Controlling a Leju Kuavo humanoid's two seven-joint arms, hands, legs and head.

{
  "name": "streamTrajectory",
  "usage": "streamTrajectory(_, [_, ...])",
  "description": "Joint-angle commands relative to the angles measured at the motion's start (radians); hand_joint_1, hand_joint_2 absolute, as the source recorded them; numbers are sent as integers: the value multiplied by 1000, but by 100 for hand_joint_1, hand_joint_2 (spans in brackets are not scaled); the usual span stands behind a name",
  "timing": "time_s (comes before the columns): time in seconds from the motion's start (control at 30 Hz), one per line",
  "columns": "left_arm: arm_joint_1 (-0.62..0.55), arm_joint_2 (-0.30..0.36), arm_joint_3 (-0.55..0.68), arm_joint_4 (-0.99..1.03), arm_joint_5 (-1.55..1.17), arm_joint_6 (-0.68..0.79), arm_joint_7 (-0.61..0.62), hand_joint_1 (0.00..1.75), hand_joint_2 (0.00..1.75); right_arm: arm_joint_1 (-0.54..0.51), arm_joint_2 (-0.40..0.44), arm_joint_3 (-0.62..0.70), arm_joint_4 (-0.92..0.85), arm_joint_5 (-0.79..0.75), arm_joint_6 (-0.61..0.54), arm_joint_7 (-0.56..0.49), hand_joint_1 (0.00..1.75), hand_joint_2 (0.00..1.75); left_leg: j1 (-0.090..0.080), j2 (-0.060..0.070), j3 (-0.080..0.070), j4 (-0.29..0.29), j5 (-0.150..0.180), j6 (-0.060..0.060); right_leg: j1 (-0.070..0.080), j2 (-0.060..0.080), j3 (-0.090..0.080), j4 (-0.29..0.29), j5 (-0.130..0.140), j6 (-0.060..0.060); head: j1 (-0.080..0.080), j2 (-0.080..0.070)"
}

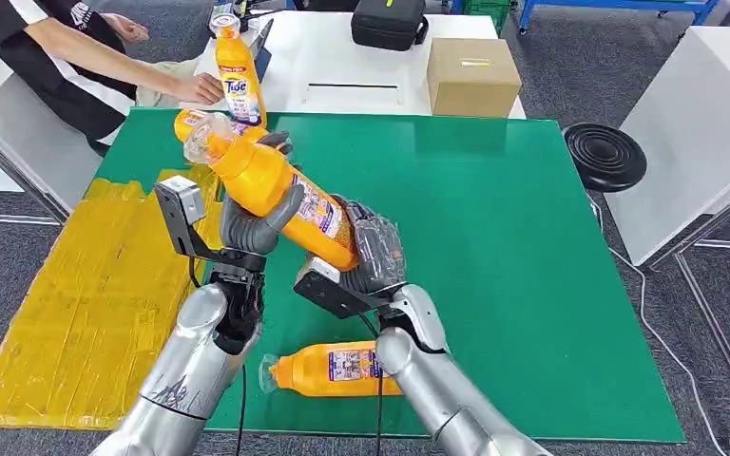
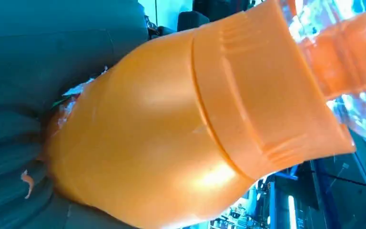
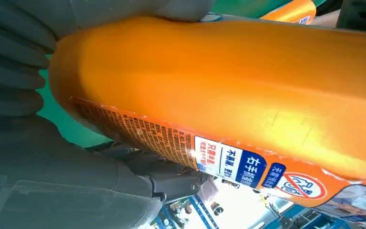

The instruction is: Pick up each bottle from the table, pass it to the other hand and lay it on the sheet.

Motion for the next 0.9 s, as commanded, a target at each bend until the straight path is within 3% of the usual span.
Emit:
streamTrajectory(0.03, [-68,3,13,22,-4,2,5,162,175,6,-29,87,60,12,27,-11,175,175,2,-2,2,0,0,-5,1,-2,3,-1,0,-2,0,0])
streamTrajectory(0.23, [-68,3,13,22,-4,2,5,162,175,6,-29,87,60,12,27,-11,175,175,2,-2,3,-1,-1,-6,2,-2,4,-2,-1,-3,0,0])
streamTrajectory(0.27, [-65,1,15,19,-5,3,3,175,175,11,-31,86,56,12,24,-11,175,175,2,-2,2,0,0,-5,2,-2,4,-2,0,-2,0,0])
streamTrajectory(0.73, [-62,7,11,17,-23,-9,5,175,175,9,-63,55,-7,21,-30,3,171,175,2,-3,4,-1,0,-7,2,-3,5,-2,-1,-3,0,0])
streamTrajectory(0.77, [-61,13,11,9,-33,-9,0,175,175,20,-71,47,-38,22,-44,-1,58,175,2,-2,1,0,0,-4,1,-2,2,-1,0,-2,0,0])
streamTrajectory(0.8, [-59,19,20,-2,-39,-4,-4,175,175,31,-82,42,-75,23,-55,-7,0,175,2,-2,2,0,0,-6,2,-2,4,-2,-1,-2,0,0])
streamTrajectory(0.9, [-52,39,55,-46,-51,6,-7,175,175,84,-132,28,-240,29,-65,-11,0,175,2,-2,3,-1,0,-6,2,-3,4,-2,-1,-2,0,0])
